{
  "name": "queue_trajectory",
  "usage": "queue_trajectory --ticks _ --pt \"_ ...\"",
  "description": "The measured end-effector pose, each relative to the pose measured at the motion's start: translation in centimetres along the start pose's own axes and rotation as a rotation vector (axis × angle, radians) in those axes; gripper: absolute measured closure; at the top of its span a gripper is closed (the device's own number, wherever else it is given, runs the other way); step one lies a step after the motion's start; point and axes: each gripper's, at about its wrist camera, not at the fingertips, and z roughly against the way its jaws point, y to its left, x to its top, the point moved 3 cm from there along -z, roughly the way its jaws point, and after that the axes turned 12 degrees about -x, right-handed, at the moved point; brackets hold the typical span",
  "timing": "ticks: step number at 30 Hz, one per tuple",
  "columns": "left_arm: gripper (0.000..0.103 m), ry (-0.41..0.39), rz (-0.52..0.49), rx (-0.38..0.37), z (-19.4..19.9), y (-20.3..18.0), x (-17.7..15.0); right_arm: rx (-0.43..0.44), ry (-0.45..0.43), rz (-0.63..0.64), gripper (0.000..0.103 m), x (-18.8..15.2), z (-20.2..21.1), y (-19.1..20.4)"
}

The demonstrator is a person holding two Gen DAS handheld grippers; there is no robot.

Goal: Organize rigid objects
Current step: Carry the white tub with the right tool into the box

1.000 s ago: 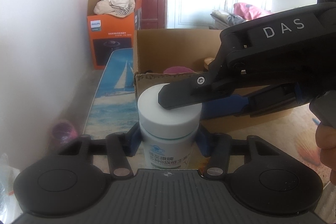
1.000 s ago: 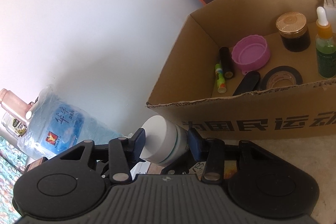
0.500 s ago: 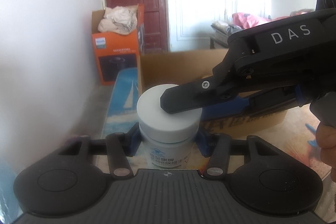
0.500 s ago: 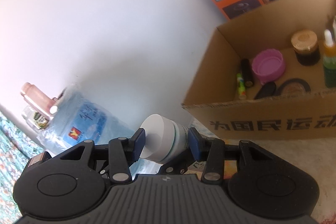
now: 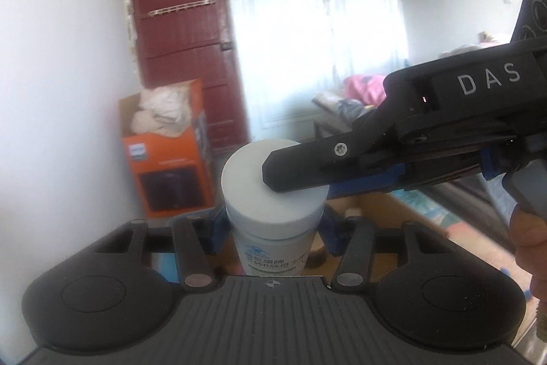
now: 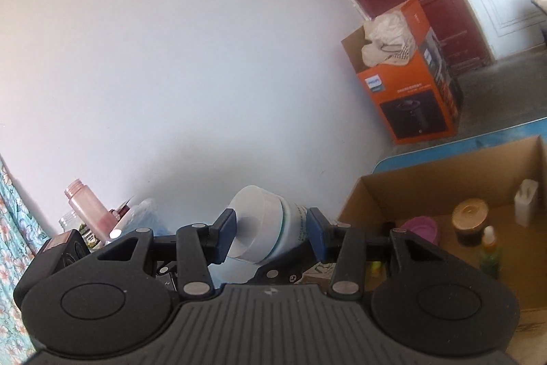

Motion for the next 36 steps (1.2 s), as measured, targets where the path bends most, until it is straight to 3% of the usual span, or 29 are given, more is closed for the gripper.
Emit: queue_trajectory --ticks 5,14,24,36 --pt "0.050 0.021 -0.002 -0.106 -4.3 -2.4 0.6 -0.083 -0.027 -0.047 0.054 1.3 1.5 -4.1" --pt "0.050 0.133 0.039 -0.255 -10.0 -4.9 -1.7 -0.187 -0.013 -0.172 0.054 0.3 2.0 -12.0" --pt "0.050 0.250 0.097 -0.310 -13.6 -5.2 -3.5 -0.226 0.038 -0.231 0.053 -1.3 0.7 -17.2" --pt "0.050 0.339 0.137 -0.340 -15.5 -5.5 -5.1 -0.283 0.071 -0.172 0.053 -1.7 -0.2 -18.5"
